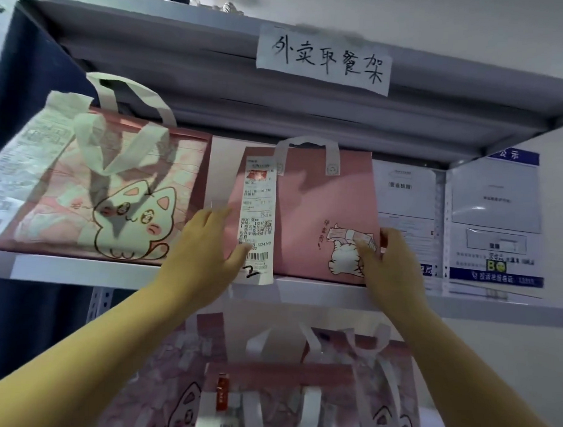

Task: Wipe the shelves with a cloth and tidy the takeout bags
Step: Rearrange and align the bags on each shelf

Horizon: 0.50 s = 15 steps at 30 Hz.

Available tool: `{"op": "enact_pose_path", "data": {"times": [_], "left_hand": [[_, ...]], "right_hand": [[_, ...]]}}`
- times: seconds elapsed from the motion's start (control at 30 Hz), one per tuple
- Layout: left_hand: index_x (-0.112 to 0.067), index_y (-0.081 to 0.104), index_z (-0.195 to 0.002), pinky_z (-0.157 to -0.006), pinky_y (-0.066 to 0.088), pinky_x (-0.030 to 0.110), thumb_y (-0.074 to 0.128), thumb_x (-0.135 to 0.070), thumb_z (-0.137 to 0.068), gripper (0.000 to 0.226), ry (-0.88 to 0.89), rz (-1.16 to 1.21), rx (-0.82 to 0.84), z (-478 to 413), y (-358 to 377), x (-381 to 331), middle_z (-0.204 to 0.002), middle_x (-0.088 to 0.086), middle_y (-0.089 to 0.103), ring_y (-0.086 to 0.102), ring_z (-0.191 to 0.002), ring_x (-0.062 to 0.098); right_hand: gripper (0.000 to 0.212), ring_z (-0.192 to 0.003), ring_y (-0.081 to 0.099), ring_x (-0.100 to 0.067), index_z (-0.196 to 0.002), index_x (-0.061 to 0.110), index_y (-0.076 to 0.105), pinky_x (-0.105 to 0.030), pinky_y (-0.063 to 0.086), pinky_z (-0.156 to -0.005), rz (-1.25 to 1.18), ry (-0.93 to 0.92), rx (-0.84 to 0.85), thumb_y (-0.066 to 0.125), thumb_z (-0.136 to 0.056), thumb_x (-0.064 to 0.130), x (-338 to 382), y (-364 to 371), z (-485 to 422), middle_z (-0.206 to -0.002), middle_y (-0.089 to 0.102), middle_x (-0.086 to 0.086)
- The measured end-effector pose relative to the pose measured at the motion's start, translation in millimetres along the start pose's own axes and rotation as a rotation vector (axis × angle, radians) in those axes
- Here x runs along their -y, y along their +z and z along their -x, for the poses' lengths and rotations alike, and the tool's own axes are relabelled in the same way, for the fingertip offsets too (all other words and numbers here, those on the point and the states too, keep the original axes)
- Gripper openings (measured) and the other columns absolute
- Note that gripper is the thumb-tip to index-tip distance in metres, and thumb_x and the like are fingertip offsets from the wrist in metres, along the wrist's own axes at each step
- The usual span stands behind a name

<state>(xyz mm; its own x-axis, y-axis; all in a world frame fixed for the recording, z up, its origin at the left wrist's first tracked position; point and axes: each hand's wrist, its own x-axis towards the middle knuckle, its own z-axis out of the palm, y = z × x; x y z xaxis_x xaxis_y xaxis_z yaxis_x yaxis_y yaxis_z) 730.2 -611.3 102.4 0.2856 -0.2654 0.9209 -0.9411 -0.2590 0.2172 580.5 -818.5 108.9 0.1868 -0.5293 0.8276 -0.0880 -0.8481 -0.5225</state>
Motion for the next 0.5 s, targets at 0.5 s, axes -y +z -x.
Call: {"op": "enact_pose_path", "data": {"times": [0.5], "left_hand": [[-0.024,0.049,-0.116,-0.083,0.049,0.038,0.057,-0.041,-0.087,0.034,-0.157,0.125,0.016,9,-1,-8,-0.105,-0.012,0.061,0.057,-0.097,0.013]], "right_hand": [[0.011,-0.076,0.048,0.010,-0.100,0.029,0.048,-0.014,0.033,-0.059,-0.209,-0.061,-0.022,0.055,-0.092,0.031,-16,-3,0,-0.083,0.050,0.027]]}}
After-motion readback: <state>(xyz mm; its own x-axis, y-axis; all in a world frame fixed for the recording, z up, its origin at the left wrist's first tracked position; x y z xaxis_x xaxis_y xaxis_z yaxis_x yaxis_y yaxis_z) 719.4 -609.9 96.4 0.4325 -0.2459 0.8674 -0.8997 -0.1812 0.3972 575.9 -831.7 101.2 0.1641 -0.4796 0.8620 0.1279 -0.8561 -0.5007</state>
